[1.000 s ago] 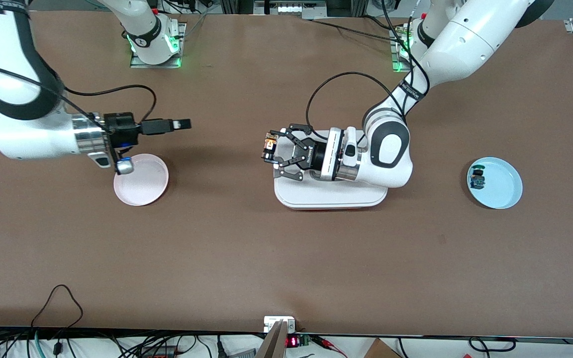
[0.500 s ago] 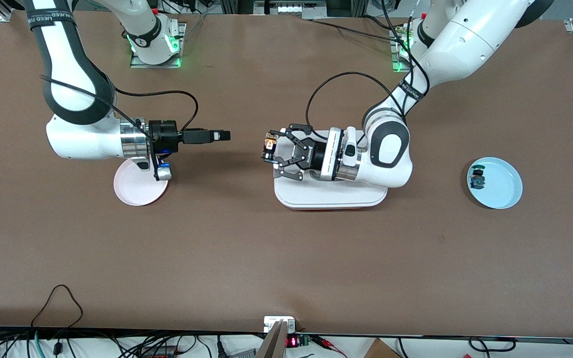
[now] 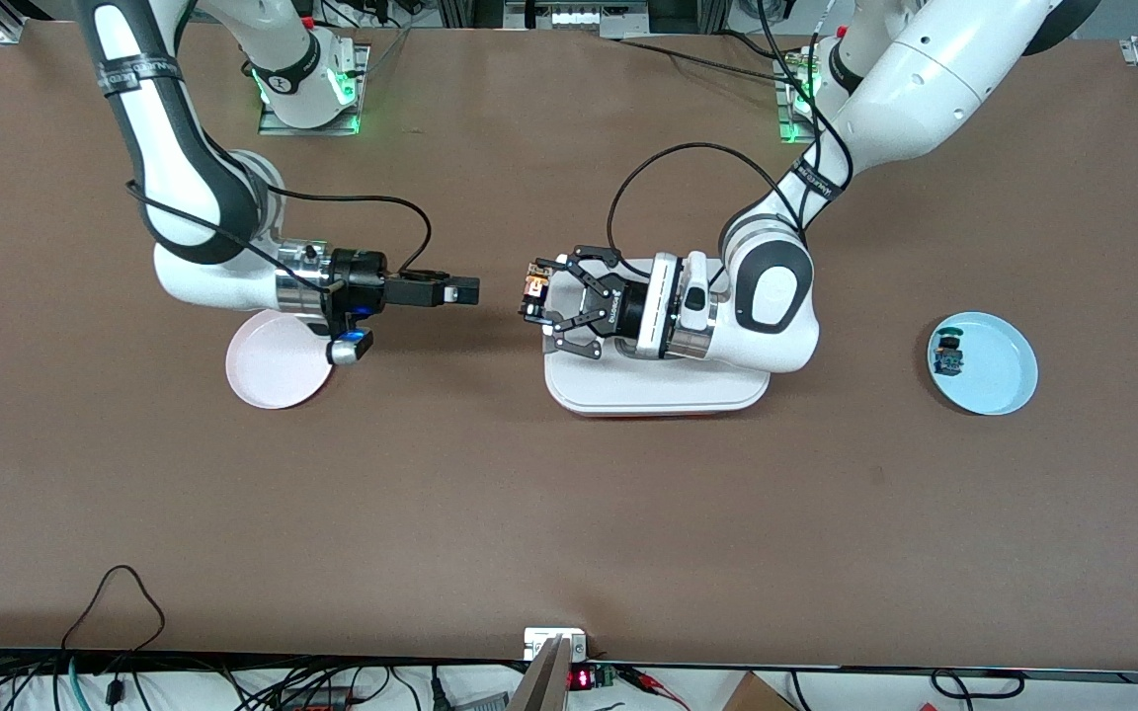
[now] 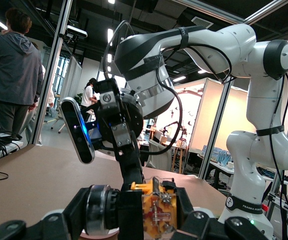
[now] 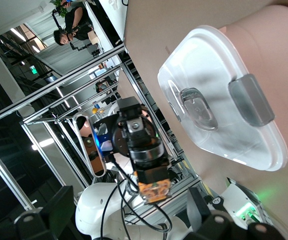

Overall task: Transfer orange switch to right arm and place
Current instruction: 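Hold the switch with the left gripper while the right gripper approaches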

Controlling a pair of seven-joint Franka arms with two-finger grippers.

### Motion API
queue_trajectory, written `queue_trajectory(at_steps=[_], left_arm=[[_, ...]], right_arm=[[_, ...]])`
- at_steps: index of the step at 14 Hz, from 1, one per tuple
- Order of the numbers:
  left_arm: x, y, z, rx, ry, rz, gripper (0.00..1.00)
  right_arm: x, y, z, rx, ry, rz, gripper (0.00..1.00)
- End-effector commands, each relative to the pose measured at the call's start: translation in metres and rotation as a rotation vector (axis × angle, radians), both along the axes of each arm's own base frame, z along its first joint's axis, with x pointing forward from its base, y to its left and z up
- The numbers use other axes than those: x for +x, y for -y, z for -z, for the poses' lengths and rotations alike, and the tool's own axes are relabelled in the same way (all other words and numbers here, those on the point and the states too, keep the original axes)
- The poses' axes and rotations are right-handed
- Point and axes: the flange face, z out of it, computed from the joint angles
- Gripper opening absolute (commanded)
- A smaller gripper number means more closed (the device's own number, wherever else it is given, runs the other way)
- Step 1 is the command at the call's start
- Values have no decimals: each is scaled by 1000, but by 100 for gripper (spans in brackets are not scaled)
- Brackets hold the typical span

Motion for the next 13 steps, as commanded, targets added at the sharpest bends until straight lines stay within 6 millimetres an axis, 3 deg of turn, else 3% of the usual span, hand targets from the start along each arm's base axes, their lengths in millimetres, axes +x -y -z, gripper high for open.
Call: queue_trajectory(at_steps=[1, 6, 13], left_arm=[[-3, 3, -5, -18, 31, -27, 0], [-3, 4, -5, -18, 31, -26, 0], [-3, 4, -5, -17, 30, -28, 0]], right_arm=[[-6, -10, 10, 6, 5, 14, 100], [-18, -34, 19, 8, -23, 34, 100], [-19, -44, 20, 45, -46, 62, 100]])
